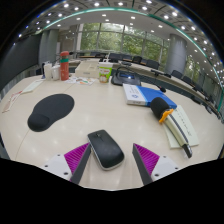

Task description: Arrange mouse

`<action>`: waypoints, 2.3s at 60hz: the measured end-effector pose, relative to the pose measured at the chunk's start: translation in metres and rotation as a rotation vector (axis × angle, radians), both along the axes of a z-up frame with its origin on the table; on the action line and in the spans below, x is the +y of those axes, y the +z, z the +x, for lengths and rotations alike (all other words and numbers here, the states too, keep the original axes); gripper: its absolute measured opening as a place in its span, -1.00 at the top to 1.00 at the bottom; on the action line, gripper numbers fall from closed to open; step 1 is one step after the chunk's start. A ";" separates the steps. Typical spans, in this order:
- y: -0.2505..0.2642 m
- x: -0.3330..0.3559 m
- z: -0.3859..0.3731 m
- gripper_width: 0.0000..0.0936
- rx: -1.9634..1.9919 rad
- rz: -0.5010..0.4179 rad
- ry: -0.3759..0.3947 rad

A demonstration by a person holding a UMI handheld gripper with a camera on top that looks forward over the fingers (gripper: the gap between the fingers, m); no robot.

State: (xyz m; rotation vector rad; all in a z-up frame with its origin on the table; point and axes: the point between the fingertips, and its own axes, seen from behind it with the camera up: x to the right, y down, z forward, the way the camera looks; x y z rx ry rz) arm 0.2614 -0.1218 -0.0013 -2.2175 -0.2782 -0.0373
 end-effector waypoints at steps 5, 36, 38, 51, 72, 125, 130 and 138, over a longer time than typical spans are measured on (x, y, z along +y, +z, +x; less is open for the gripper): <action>-0.001 0.014 0.001 -0.83 -0.004 0.002 -0.004; -0.012 0.032 -0.013 0.21 0.050 -0.079 -0.139; -0.009 0.031 -0.013 0.25 0.045 -0.083 -0.168; 0.074 0.040 -0.040 0.31 0.013 0.017 -0.291; 0.145 0.106 -0.197 0.31 0.093 0.123 -0.177; 0.126 0.024 -0.257 -0.85 0.073 -0.001 -0.175; 0.159 -0.016 -0.257 -0.85 0.059 0.030 -0.176; 0.195 -0.087 -0.261 -0.84 0.061 0.049 -0.184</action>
